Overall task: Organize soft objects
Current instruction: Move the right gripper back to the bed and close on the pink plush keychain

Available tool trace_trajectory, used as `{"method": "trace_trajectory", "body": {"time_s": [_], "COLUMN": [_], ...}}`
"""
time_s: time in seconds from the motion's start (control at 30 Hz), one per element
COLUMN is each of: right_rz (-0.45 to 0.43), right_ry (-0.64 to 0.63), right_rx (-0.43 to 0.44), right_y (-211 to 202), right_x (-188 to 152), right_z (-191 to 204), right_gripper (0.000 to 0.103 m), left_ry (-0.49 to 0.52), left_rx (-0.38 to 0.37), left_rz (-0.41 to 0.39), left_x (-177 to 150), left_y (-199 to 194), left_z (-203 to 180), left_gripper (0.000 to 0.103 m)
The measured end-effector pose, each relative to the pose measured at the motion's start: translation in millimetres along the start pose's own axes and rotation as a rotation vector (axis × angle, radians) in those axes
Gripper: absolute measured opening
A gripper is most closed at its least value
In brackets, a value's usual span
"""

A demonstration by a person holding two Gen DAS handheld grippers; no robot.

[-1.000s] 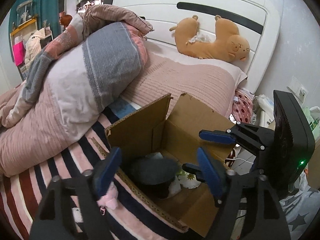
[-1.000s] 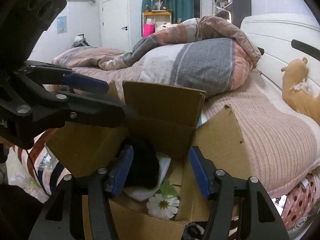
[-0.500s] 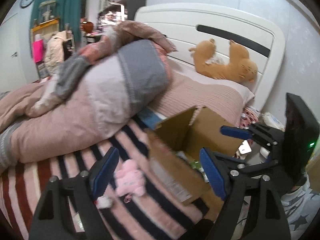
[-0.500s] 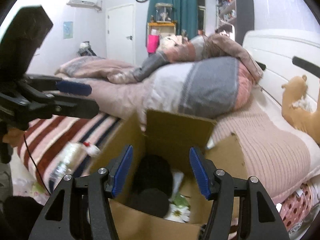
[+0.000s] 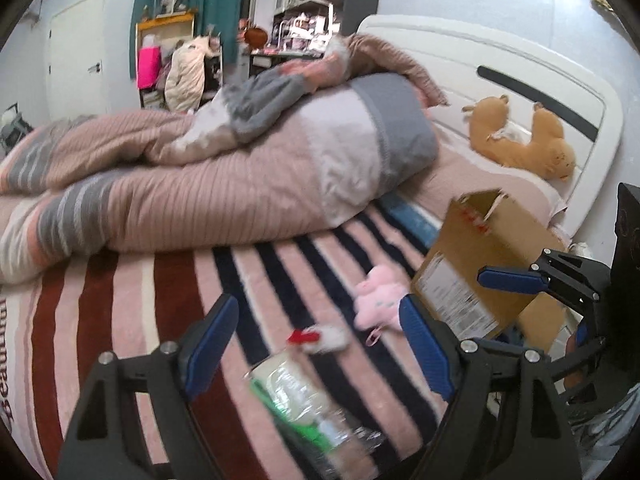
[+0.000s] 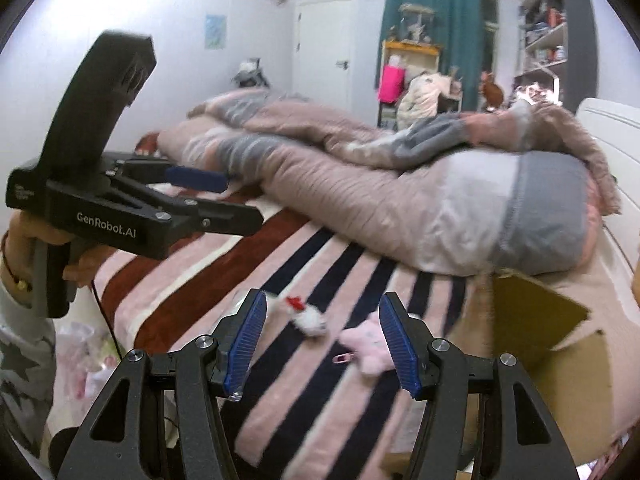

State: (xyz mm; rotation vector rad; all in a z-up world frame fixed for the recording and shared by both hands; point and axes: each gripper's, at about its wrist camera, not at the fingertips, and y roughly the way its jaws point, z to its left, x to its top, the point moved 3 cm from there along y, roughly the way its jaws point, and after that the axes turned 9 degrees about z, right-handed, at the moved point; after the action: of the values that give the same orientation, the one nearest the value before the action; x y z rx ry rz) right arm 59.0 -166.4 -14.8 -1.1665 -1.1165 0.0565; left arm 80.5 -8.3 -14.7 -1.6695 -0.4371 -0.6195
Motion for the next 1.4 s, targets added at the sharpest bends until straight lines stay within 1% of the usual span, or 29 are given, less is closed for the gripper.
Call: {"method": "trace_trajectory", "body": {"time_s": [0.13,0.2,0.27,0.33,0.43,0.5,0.57,0.63,0.7,0.83,0.9,0.93,1.0,1.1,1.4], "right_rz": [0.098,0.142,0.186,0.219,0.262,0.277,0.283,0.277,0.274,0.250,0.238,0.227,0.211,0.197,0.174], "right_ry": [-0.003,0.005,0.025,0.057,0.125,0.165,0.194,0.220,0.224,0.216,0.214,0.212,0.206,0.200,0.207], "right_rx": [-0.013,-0.042,-0.068,-0.107,-0.105,-0.108,-0.131,-0.143,-0.141,-0.167,-0.180,-0.189,-0.202,-0.216,-0.271], "right_y": [44.4,65.3,86.1,102.1,121.8,129.8,137.7,143.4,146.9,154.1,154.7,154.3,153.2,151.1,151.8], "right_x": [-7.5,-15.0,-23.7,-32.1,-44.7,-52.2,-57.3,-59.2,-58.4,-53.6,-51.0,-48.8,-46.2,-42.5,-28.0], "right_z": [12.8,12.8,7.9,-2.6,-17.6,-24.1,-31.8,-38.8,-41.3,-44.0,-45.3,-45.8,-46.1,-46.9,-51.0], "right_gripper": [0.056,0.059,0.064,0.065,0.066,0.066,0.067,0.069,0.070,0.070,0.070,0.070,0.070,0.070,0.071], "left_ry": [-0.003,-0.001,-0.004,-0.009,0.012,0.025,0.040,0.050,0.054,0.042,0.038,0.033,0.022,0.017,-0.034], "left_rx": [-0.030,-0.038,-0.055,-0.084,-0.107,-0.107,-0.111,-0.112,-0.107,-0.147,-0.161,-0.169,-0.177,-0.167,-0.194], "left_rz": [0.066,0.100,0.136,0.174,0.227,0.255,0.287,0.310,0.320,0.329,0.328,0.325,0.313,0.298,0.250], "left_x": [-15.9,-19.6,-23.7,-25.9,-28.2,-28.9,-30.4,-31.5,-31.6,-30.2,-28.9,-28.0,-26.5,-21.7,-14.4], "left_y": [31.3,49.8,69.3,89.7,116.8,131.9,148.9,162.8,171.9,181.4,182.5,182.0,180.4,178.8,165.9], "left_z": [12.8,14.9,18.0,19.3,15.1,11.1,7.9,6.1,4.9,3.5,2.4,2.2,3.6,6.8,21.6], "left_gripper": [0.080,0.080,0.080,0.080,0.080,0.080,0.080,0.080,0.077,0.062,0.057,0.052,0.052,0.051,0.051]}}
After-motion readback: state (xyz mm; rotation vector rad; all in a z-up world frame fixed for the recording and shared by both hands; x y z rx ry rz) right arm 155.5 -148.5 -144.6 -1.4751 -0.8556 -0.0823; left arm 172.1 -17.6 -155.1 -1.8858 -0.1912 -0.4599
